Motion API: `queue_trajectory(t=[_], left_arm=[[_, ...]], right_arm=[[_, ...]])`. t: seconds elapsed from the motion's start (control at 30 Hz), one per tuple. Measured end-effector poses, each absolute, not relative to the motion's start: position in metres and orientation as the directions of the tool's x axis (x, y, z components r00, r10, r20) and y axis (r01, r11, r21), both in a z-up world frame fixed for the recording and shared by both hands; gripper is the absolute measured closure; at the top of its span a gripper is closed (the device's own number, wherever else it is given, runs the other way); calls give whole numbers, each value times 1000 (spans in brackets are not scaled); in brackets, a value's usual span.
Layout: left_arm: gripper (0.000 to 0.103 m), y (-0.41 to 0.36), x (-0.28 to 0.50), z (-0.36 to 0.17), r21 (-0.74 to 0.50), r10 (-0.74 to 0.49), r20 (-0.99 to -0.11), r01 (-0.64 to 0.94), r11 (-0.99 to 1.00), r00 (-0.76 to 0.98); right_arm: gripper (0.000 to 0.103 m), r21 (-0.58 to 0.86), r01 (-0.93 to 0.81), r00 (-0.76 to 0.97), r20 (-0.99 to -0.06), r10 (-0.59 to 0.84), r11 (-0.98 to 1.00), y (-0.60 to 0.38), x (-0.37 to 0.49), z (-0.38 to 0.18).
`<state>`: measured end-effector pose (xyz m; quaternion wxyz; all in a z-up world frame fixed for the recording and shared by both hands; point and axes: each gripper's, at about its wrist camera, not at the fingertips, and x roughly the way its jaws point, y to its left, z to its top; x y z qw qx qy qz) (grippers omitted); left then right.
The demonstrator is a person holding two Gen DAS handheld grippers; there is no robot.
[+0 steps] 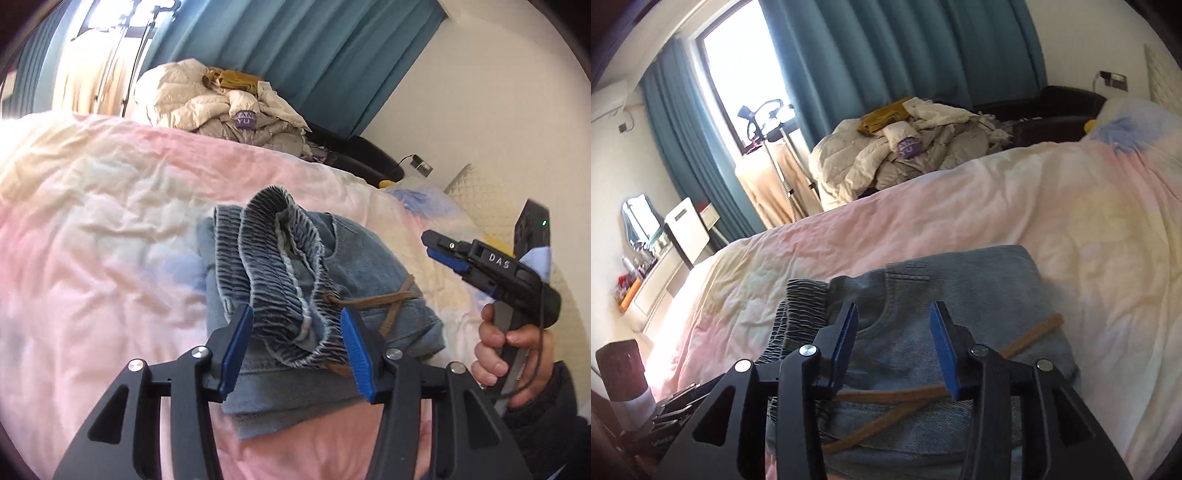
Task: Fold clothes
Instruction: 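Close both tools on opposite edges of the folded jeans stack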
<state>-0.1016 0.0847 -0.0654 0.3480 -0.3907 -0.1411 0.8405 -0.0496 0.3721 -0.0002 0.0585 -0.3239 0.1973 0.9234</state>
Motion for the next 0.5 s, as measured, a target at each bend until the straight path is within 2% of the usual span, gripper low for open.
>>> queue_trajectory(t=[0.03,0.07,0.1,0.17,0.27,0.5], left_arm=[[42,83,-99,-69,-544,716,-551,-467,-697,-428],[30,85,-96,-71,-557,728,-551,-470,-685,-408],[24,87,-92,-74,-569,739,-551,-474,-672,-387],[18,92,-88,-77,-583,753,-558,-480,-655,-350],[15,98,-83,-80,-582,744,-560,-466,-667,-365],[13,91,-98,-112,-594,666,-634,-304,-745,-392]], right_arm=[[56,340,-280,-777,-630,4,-898,385,-42,-1],[54,359,-325,-769,-638,24,-875,397,-35,-3],[47,386,-367,-762,-647,36,-847,408,-29,-5],[37,443,-433,-746,-665,36,-785,429,-22,-13],[35,493,-492,-712,-702,7,-718,446,-23,-29],[35,454,-506,-678,-735,12,-733,449,-34,-43]])
